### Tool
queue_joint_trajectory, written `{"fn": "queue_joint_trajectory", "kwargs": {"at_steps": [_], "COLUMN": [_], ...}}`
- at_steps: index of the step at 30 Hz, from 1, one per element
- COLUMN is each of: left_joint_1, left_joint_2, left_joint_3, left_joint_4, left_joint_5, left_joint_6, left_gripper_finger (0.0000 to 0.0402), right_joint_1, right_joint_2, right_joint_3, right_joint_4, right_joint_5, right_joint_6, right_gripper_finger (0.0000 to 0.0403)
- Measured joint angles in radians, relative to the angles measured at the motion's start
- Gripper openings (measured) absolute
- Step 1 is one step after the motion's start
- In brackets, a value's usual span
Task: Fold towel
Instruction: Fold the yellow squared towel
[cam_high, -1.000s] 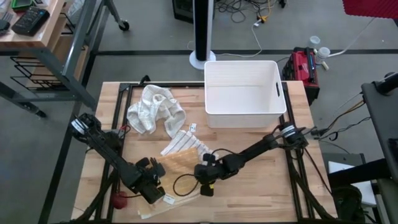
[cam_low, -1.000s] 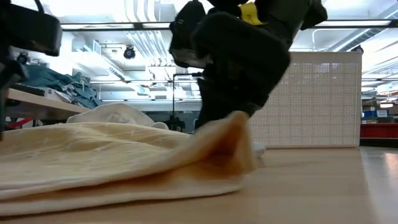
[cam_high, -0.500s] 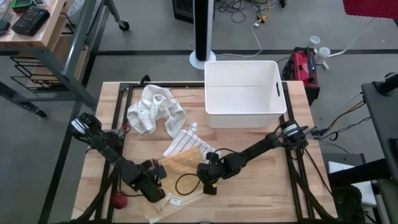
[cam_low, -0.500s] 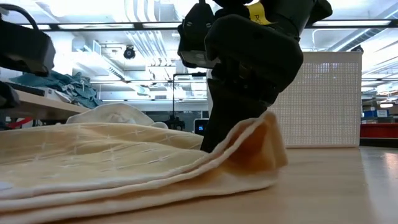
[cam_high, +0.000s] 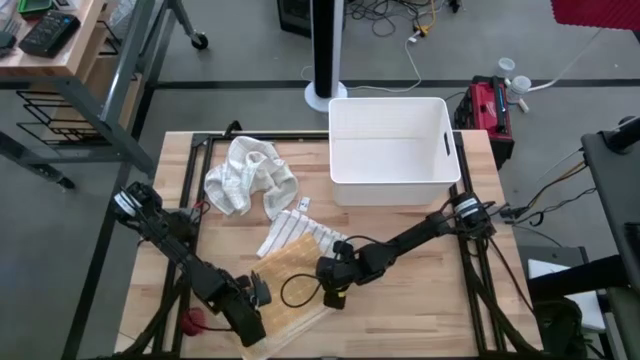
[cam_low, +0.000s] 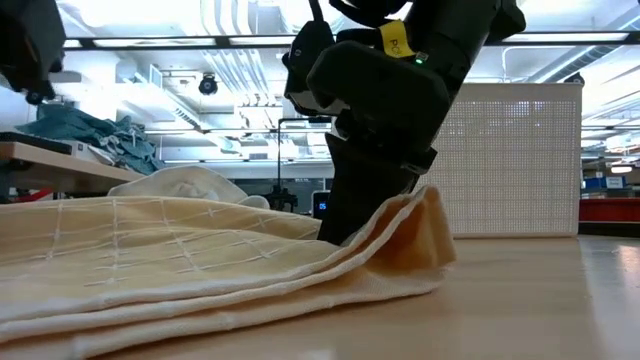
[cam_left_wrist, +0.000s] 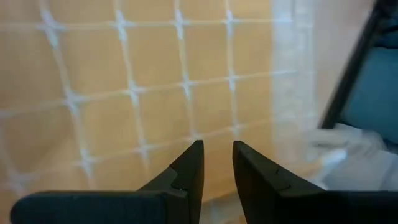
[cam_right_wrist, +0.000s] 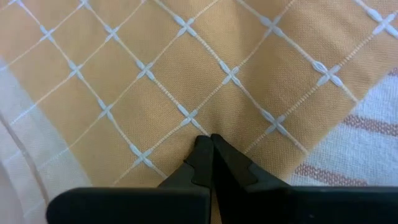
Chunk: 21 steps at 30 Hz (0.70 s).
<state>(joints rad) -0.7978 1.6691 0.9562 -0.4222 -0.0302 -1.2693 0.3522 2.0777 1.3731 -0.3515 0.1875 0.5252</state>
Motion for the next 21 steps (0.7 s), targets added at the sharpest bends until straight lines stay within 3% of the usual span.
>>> {"fn": "queue_joint_trajectory", "kwargs": {"at_steps": [12, 17, 21], "left_joint_1": [-0.099, -0.147, -0.168], "left_joint_2": [-0.002, -0.002, -0.002], "left_joint_3": [0.021, 0.047, 0.054], "left_joint_4": [0.02, 0.004, -0.105], "left_joint_5": [0.045, -0.034, -0.116], "left_joint_6": [-0.188, -0.26, -0.338], "left_gripper_finger": [0.0076, 0.0076, 0.0076], "right_joint_1": [-0.001, -0.001, -0.004], "right_joint_2": [0.001, 0.001, -0.002], "right_joint_3": [0.0, 0.0, 0.0], "right_joint_4": [0.0, 0.002, -0.007], "right_joint_5": [0.0, 0.018, 0.027], "right_joint_6": [0.001, 0.0, 0.005], "right_gripper_finger": [0.0, 0.0, 0.0]}}
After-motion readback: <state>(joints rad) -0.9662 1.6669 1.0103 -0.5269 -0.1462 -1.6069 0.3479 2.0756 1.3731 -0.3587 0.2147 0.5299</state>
